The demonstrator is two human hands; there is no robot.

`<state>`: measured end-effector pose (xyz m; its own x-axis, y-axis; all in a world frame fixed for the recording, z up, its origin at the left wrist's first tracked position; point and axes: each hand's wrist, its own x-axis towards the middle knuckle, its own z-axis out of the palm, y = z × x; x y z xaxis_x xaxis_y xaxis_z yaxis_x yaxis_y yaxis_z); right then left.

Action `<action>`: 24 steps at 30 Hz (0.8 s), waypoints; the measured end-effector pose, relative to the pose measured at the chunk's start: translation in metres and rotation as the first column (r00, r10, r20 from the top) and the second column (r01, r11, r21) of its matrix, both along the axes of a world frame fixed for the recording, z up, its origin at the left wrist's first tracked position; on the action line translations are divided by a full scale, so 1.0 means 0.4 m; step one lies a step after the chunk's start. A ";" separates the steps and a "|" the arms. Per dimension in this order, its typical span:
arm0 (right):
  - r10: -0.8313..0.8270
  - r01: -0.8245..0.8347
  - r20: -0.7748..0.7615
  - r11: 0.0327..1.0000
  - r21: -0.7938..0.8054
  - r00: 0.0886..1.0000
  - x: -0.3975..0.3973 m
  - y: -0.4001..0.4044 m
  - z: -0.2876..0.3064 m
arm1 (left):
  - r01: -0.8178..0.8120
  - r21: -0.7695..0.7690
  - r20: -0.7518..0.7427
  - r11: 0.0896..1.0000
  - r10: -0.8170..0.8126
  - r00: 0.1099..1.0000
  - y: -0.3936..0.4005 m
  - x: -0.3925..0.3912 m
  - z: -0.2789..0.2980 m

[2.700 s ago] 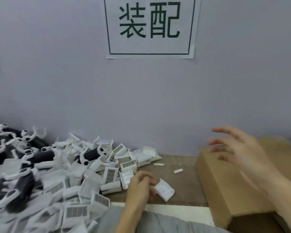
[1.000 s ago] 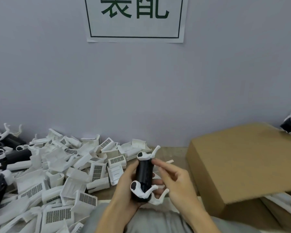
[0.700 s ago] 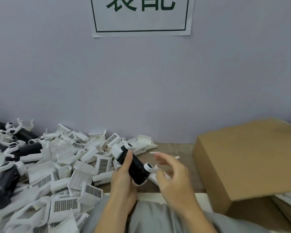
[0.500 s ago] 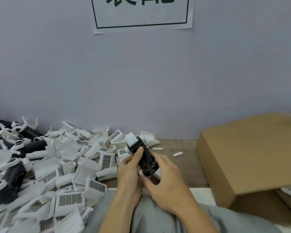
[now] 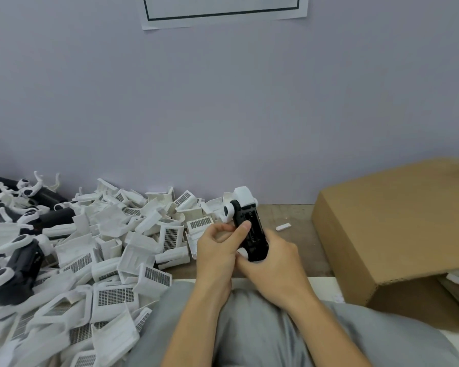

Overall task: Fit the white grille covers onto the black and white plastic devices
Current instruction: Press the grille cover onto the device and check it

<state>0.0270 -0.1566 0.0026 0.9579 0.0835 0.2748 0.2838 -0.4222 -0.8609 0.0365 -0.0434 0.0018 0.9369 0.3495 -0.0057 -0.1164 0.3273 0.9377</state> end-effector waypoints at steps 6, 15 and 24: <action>0.005 -0.005 0.031 1.000 0.021 1.000 0.004 -0.001 -0.001 | 0.026 0.031 -0.072 0.999 -0.024 0.997 0.002 0.001 0.000; 0.019 -0.017 0.090 1.000 -0.021 0.996 0.005 0.007 0.001 | 0.102 0.136 -0.001 0.985 -0.103 0.995 -0.010 -0.010 0.007; 0.020 -0.023 0.109 0.999 0.027 0.994 0.007 0.002 -0.006 | 0.059 0.160 0.009 0.985 -0.061 0.998 -0.014 -0.018 0.015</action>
